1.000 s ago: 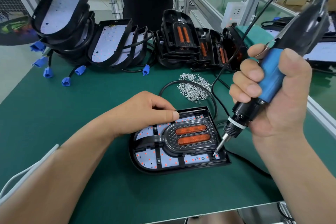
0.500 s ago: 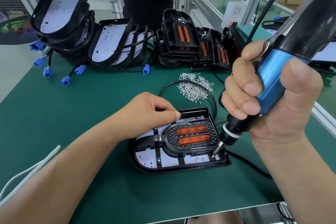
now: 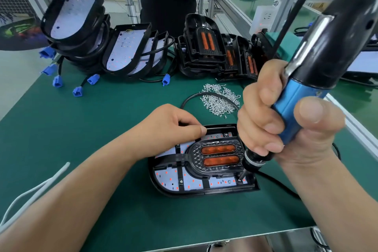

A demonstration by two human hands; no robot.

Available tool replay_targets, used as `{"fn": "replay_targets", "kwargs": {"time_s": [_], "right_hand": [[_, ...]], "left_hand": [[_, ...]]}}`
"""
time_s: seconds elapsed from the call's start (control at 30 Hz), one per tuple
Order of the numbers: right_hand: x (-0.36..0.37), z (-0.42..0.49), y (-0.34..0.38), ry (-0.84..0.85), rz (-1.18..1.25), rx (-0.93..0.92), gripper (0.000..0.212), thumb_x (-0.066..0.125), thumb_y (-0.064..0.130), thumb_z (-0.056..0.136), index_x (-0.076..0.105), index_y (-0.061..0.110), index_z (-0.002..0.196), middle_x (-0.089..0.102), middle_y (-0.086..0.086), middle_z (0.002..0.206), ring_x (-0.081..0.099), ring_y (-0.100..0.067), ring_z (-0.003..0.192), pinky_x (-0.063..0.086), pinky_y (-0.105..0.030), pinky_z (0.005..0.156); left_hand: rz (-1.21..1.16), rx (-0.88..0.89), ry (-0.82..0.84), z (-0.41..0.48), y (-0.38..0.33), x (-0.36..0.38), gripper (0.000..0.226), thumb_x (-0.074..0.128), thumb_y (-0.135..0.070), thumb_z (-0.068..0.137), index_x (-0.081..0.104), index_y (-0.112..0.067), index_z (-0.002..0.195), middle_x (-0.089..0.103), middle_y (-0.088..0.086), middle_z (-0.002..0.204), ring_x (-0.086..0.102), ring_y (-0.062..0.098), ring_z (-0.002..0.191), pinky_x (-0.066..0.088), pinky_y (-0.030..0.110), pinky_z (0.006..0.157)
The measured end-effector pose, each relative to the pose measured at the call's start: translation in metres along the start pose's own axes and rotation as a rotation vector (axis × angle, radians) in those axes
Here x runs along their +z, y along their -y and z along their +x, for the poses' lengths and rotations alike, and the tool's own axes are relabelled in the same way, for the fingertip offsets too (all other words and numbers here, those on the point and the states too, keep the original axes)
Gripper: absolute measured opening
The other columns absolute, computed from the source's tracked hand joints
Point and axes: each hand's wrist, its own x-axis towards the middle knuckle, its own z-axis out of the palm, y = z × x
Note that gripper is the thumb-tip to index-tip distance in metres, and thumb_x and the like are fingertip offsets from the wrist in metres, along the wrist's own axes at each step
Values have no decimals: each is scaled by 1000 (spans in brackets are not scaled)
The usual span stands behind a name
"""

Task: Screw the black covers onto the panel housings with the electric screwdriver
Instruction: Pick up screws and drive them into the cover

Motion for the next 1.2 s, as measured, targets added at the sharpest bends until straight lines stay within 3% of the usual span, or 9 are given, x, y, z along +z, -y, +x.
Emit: {"fn": "replay_targets", "kwargs": {"time_s": [0.1,0.23,0.3,0.4,0.63,0.8,0.9,1.0,1.2], "right_hand": [[0,2,0,24,-6,19,36,86,22,85,60,2,98,57,-6,66,50,-15,42,42,-26,41],[0,1,0,-67,-90,-51,48,84,32,86,65,1,118,56,-1,68,53,-12,45,47,-24,46],[-2,1,1,-147,-99,-103,55,82,37,86,64,1,124,55,1,68,52,-9,47,47,-23,47],[-8,0,5,-266,-129,-160,58,80,44,86,62,4,124,54,5,70,51,-5,49,47,-22,48],[-31,2,19,-499,-225,-189,58,77,54,83,60,12,119,52,8,75,48,-4,57,45,-21,55],[-62,-11,54,-743,-250,-190,51,51,64,102,64,17,115,56,8,81,52,-6,63,48,-21,60],[-80,-23,82,-906,-462,-72,53,69,73,88,67,23,105,61,2,81,55,-13,61,50,-26,57],[-98,-39,98,-927,-849,106,48,85,73,72,67,32,92,68,-1,76,61,-19,55,54,-31,51],[-124,-68,96,-856,-1523,574,42,68,80,81,55,43,95,74,8,71,71,-13,55,56,-37,57]], "left_hand": [[5,6,4,0,0,0,21,72,-52,86,83,-34,89,79,1,90,70,37,92,57,55,85],[11,-4,-1,0,4,1,20,72,-50,89,82,-33,89,78,3,90,71,36,90,58,54,84],[16,-6,-3,1,5,1,23,71,-51,87,82,-31,88,76,6,87,66,33,76,58,49,78],[21,2,7,2,8,2,23,71,-51,90,80,-29,88,71,9,79,53,11,63,47,34,63],[77,23,7,4,11,1,18,72,-48,95,79,-32,90,71,4,76,53,6,62,45,27,60],[63,23,14,2,13,-1,21,70,-47,97,78,-28,91,60,-6,64,46,7,58,41,24,57],[63,9,8,3,13,-3,21,71,-46,97,78,-27,90,59,-10,63,45,7,58,40,24,57],[101,16,5,4,13,-6,21,71,-46,97,77,-29,87,59,-9,63,46,5,59,42,24,59],[124,18,-10,5,17,-12,24,69,-46,98,76,-26,86,55,-10,63,44,7,60,41,27,60]]}}
